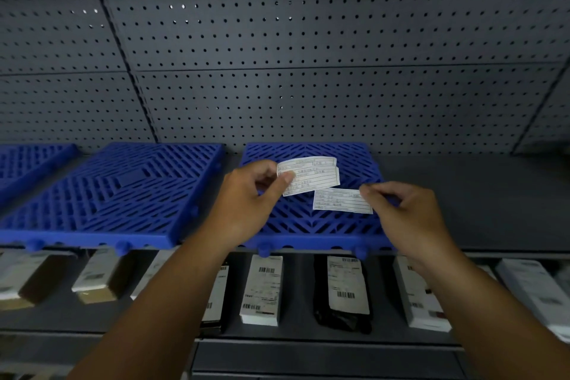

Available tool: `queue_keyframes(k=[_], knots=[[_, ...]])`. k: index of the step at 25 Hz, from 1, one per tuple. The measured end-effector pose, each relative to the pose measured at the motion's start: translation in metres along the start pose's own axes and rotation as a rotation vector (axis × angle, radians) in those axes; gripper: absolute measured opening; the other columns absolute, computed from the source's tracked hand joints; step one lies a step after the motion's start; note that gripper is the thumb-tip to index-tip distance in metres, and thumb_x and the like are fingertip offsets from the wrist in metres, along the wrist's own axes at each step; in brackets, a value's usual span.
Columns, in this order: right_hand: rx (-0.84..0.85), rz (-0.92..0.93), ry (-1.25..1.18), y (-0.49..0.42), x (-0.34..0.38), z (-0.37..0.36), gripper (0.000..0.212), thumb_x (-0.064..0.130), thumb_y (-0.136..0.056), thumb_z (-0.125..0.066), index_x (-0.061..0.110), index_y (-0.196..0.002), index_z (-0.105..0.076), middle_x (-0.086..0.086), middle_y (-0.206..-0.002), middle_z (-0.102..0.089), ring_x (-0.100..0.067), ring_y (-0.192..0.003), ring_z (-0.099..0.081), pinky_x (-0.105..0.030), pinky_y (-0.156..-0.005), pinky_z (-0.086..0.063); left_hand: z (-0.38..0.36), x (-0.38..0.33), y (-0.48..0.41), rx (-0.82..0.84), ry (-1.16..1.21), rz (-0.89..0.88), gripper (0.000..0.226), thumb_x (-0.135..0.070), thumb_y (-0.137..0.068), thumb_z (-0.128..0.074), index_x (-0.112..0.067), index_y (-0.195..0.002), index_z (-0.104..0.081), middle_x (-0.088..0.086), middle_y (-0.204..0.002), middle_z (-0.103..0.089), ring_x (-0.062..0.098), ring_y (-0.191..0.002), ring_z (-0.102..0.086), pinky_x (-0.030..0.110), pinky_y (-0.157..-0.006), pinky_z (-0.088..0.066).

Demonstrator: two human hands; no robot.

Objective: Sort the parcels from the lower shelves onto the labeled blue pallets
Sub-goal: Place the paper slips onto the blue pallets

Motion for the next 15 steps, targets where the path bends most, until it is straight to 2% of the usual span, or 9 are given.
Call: queue_keyframes(k=[1,3,5,6,8,10,13,14,15], knots=[[0.029,-0.009,0.014,-0.001,0.000,-0.002,0.009,0.030,-0.093,-0.070,0.022,-0.093,-0.076,0.015,-0.096,-0.070,0.003,-0.089,-0.063,-0.015,-0.081,-0.050,0.000,-0.001,0.000,-0.004,-0.003,0.006,0.029,-0.037,-0.097,-0.063,-0.022,-0.072,-0.062,-0.011,-0.070,-0.065,0.005,-0.074,-0.064,0.022,-0.078,-0.053],[0.056,0.009,0.098,-0.002,-0.004,-0.009,0.010,0.033,-0.090,-0.073,0.025,-0.091,-0.078,0.015,-0.103,-0.071,-0.002,-0.098,-0.065,-0.028,-0.097,-0.052,-0.001,-0.002,-0.001,-0.005,-0.013,0.012,0.029,-0.037,-0.097,-0.063,-0.018,-0.074,-0.064,-0.008,-0.072,-0.066,0.008,-0.077,-0.066,0.025,-0.081,-0.054],[0.078,0.066,0.247,0.000,-0.009,-0.015,0.006,0.037,-0.087,-0.075,0.032,-0.084,-0.076,0.016,-0.109,-0.071,-0.006,-0.108,-0.063,-0.040,-0.110,-0.043,-0.002,-0.001,-0.001,0.001,-0.022,0.011,0.031,-0.037,-0.097,-0.063,-0.014,-0.076,-0.064,-0.004,-0.073,-0.067,0.011,-0.078,-0.067,0.030,-0.083,-0.055],[0.083,0.109,0.332,0.003,-0.012,-0.019,0.007,0.039,-0.086,-0.076,0.036,-0.080,-0.073,0.017,-0.109,-0.069,-0.008,-0.111,-0.061,-0.041,-0.113,-0.037,-0.003,0.000,-0.001,0.004,-0.024,0.008,0.031,-0.037,-0.097,-0.063,-0.013,-0.076,-0.064,-0.004,-0.073,-0.066,0.011,-0.077,-0.067,0.032,-0.084,-0.056],[0.064,0.194,0.455,0.009,-0.013,-0.024,0.010,0.039,-0.086,-0.075,0.039,-0.078,-0.068,0.020,-0.104,-0.064,-0.010,-0.113,-0.057,-0.034,-0.110,-0.025,-0.005,0.003,0.000,0.011,-0.025,0.009,0.031,-0.037,-0.096,-0.063,-0.014,-0.075,-0.062,-0.006,-0.070,-0.063,0.009,-0.074,-0.065,0.031,-0.083,-0.056],[0.027,0.252,0.488,0.012,-0.012,-0.025,0.009,0.039,-0.086,-0.075,0.037,-0.081,-0.068,0.022,-0.098,-0.060,-0.011,-0.110,-0.056,-0.028,-0.102,-0.021,-0.007,0.005,0.001,0.022,-0.023,0.020,0.031,-0.037,-0.095,-0.064,-0.015,-0.075,-0.062,-0.005,-0.070,-0.063,0.010,-0.074,-0.065,0.029,-0.082,-0.056],[0.036,0.274,0.437,0.007,-0.011,-0.023,0.009,0.042,-0.086,-0.072,0.034,-0.090,-0.069,0.023,-0.099,-0.063,-0.006,-0.104,-0.058,-0.035,-0.107,-0.034,-0.008,0.007,-0.002,0.040,-0.030,0.031,0.034,-0.038,-0.095,-0.064,-0.010,-0.076,-0.063,0.001,-0.072,-0.065,0.016,-0.075,-0.066,0.030,-0.082,-0.056],[0.047,0.290,0.383,0.005,-0.007,-0.020,0.012,0.042,-0.086,-0.072,0.033,-0.094,-0.070,0.022,-0.102,-0.064,-0.002,-0.103,-0.059,-0.033,-0.105,-0.041,-0.007,0.006,-0.002,0.049,-0.027,0.035,0.035,-0.037,-0.096,-0.064,-0.009,-0.076,-0.062,0.001,-0.071,-0.064,0.015,-0.074,-0.065,0.029,-0.081,-0.055],[0.066,0.298,0.314,0.004,-0.002,-0.018,0.014,0.041,-0.087,-0.072,0.032,-0.097,-0.070,0.021,-0.104,-0.066,0.001,-0.103,-0.060,-0.023,-0.100,-0.044,-0.006,0.005,-0.001,0.057,-0.023,0.042,0.036,-0.037,-0.096,-0.064,-0.008,-0.076,-0.061,0.000,-0.070,-0.063,0.012,-0.072,-0.063,0.025,-0.079,-0.054]])
Point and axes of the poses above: each hand's wrist, its own y-axis away from the middle knuckle, its own z-axis out of the back of the hand, x = y × z, the point moved 2 cm from there along -y, towards the middle knuckle
